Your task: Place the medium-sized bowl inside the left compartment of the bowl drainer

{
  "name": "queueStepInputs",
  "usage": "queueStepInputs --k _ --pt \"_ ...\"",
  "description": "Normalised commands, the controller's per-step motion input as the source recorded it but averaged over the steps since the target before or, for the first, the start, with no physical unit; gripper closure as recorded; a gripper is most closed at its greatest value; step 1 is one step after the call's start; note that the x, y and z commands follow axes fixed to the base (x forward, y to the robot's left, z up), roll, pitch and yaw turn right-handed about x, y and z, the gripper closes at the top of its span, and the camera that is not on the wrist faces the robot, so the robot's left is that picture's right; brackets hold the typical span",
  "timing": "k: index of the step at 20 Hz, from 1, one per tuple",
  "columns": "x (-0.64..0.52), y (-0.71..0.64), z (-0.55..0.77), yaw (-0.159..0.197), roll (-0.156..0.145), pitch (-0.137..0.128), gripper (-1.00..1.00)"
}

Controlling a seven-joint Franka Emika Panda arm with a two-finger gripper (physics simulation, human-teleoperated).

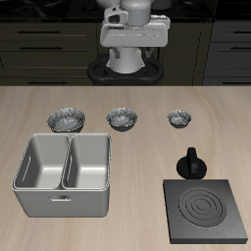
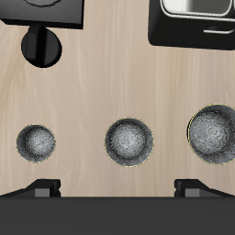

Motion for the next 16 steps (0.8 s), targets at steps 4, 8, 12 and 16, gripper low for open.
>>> queueStepInputs --k 4,8,12,16 --pt "0.05 -0.01 -0.44 -0.020 0.008 0.035 -1.00" --pt "0.07 -0.05 -0.51 -0.016 -0.010 0.034 -1.00" --pt "0.06 -0.03 -0.54 0.018 -0.033 0.012 -1.00" --pt "0.13 0.09 -0.64 0.045 0.008 0.053 -1.00"
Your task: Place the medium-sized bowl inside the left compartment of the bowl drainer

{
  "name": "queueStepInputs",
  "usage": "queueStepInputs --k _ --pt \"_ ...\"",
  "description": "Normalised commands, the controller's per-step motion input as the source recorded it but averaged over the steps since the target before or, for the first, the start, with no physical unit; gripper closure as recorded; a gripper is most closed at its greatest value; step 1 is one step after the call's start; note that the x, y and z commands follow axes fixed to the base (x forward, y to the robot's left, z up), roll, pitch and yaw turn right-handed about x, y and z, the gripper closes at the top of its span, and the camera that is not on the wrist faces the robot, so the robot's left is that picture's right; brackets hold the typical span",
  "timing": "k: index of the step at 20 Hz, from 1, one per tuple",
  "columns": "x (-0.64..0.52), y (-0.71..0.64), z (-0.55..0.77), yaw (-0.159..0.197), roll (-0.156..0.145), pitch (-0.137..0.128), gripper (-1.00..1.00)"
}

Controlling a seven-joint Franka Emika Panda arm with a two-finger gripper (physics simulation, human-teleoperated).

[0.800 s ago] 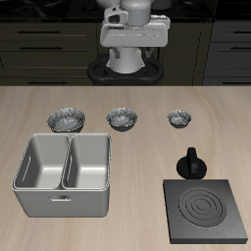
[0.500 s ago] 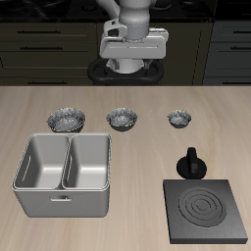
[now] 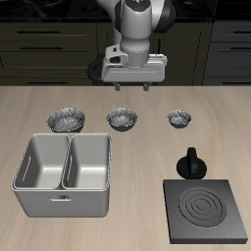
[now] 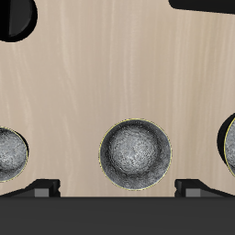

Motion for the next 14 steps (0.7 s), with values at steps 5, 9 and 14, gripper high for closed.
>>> queueStepInputs --k 5,9,14 --pt "0.05 0.10 -0.52 0.016 0.006 0.048 -1.00" --pt "-0.06 0.07 -0.35 0.012 0.002 -0.001 -1.00" --pt "-0.10 0.05 -0.14 0.001 0.010 -0.030 -1.00"
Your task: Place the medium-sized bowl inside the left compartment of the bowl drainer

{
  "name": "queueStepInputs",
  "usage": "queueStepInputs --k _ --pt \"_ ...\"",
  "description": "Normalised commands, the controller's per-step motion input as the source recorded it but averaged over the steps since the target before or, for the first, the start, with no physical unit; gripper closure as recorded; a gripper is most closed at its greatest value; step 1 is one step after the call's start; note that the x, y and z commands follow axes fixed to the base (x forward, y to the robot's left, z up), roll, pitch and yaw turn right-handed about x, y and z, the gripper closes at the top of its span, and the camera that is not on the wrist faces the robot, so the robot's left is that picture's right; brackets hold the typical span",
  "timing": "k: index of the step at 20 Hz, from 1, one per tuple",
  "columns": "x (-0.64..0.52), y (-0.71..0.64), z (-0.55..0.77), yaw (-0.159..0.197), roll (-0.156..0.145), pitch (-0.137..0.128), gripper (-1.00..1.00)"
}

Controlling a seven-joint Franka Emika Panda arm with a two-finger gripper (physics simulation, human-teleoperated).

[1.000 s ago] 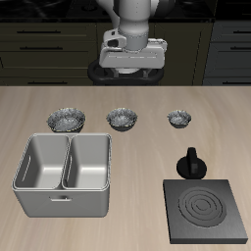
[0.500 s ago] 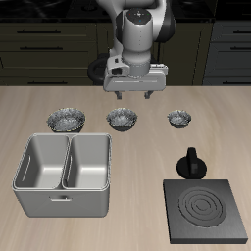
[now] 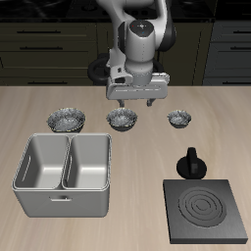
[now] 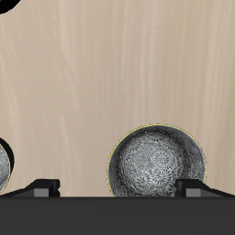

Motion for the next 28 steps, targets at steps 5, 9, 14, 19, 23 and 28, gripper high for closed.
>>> queueStepInputs --k 5,9,14,19,23,28 --pt "-0.13 0.12 -0.21 -0.026 0.018 -0.001 -1.00" --pt "-0.11 0.01 -0.26 -0.030 0.020 0.017 -1.00" --pt "-0.09 -0.05 -0.20 -0.029 -0.014 0.003 -1.00" --pt "-0.04 -0.05 -0.12 -0.023 -0.012 0.001 -1.00" --pt "-0.01 -0.01 -0.17 -0.012 0.010 0.028 -1.00" --pt "0.00 -0.01 -0.24 -0.004 -0.002 0.047 -1.00"
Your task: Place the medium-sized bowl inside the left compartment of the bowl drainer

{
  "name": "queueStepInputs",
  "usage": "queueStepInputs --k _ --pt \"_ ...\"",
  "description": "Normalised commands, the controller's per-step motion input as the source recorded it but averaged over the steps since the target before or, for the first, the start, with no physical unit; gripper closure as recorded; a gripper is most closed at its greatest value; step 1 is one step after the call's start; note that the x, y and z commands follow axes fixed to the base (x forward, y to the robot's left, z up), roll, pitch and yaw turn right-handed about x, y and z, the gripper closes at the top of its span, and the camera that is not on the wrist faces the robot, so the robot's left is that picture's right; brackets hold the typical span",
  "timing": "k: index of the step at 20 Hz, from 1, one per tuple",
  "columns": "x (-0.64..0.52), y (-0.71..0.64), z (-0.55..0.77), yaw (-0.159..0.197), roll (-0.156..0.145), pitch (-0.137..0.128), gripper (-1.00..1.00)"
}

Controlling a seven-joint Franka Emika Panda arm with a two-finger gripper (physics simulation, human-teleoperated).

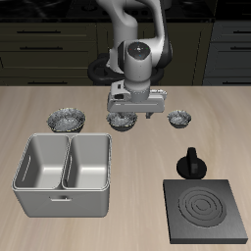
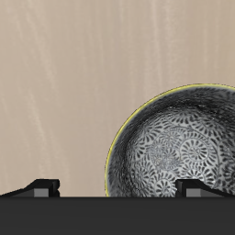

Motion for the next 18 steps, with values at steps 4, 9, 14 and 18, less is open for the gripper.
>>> queueStepInputs --k 4,9,14,18 --pt "-0.02 0.01 -0.14 -0.001 0.003 0.011 -1.00" --pt "-0.07 0.03 -0.15 0.029 -0.003 -0.013 -1.00" --pt "-0.05 0.03 -0.05 -0.006 0.036 0.004 1.00" --pt "0.00 -0.04 0.11 0.007 -0.002 -0.027 1.00"
